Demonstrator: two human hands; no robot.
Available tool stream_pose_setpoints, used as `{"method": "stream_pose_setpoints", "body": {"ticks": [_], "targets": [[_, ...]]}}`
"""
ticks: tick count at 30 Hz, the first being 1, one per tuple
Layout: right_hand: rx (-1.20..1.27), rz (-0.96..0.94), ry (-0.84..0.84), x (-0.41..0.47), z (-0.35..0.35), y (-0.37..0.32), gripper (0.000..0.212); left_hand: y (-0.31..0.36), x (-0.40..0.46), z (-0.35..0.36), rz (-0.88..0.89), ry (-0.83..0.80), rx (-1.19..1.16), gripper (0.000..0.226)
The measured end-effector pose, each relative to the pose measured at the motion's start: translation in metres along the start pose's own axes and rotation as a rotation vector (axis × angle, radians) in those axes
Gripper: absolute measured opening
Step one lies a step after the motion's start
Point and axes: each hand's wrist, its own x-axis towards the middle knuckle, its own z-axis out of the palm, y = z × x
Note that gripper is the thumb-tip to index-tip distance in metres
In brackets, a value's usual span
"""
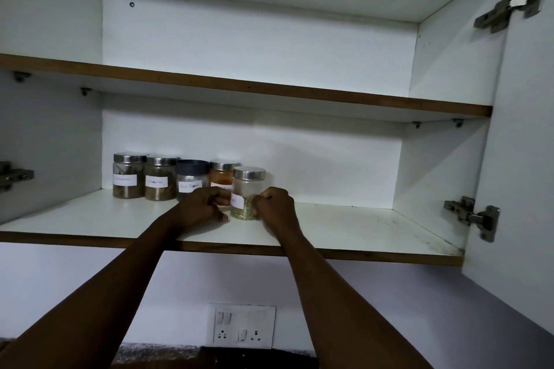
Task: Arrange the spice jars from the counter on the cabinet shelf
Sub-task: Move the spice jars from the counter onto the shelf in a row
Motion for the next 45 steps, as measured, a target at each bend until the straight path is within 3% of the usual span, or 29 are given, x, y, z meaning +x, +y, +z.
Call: {"method": "stream_pose_setpoints", "body": {"ticks": [9, 14, 18, 25, 29, 35, 39, 45], "targets": [[-0.036, 0.043, 0.056, 0.002, 0.0, 0.001, 0.019, 0.001, 0.0, -0.002, 0.021, -0.037, 0.077, 0.054], [-0.111, 0.038, -0.01, 0.005, 0.0, -0.001, 0.021, 0.011, 0.006, 0.006, -0.174, 0.002, -0.062, 0.035], [-0.108, 0.069, -0.019, 0.006, 0.001, 0.0, 0.015, 0.012, 0.011, 0.016, -0.199, 0.056, -0.053, 0.026], [-0.102, 0.023, -0.093, 0.008, 0.004, 0.0, 0.028, -0.003, 0.013, 0.016, -0.136, 0.06, -0.041, 0.047], [-0.141, 0.019, -0.15, 0.008, 0.006, 0.0, 0.037, 0.001, 0.013, 0.022, -0.091, -0.046, 0.11, 0.064], [-0.219, -0.006, -0.193, 0.012, 0.007, 0.002, 0.039, 0.004, 0.011, 0.027, -0.046, -0.077, 0.185, 0.053], [-0.234, 0.005, -0.218, 0.013, 0.01, 0.003, 0.039, 0.004, 0.014, 0.026, -0.078, -0.078, 0.333, 0.075], [-0.125, 0.068, -0.205, 0.01, 0.009, 0.001, 0.042, 0.006, 0.018, 0.029, -0.071, -0.112, 0.477, 0.072]]}}
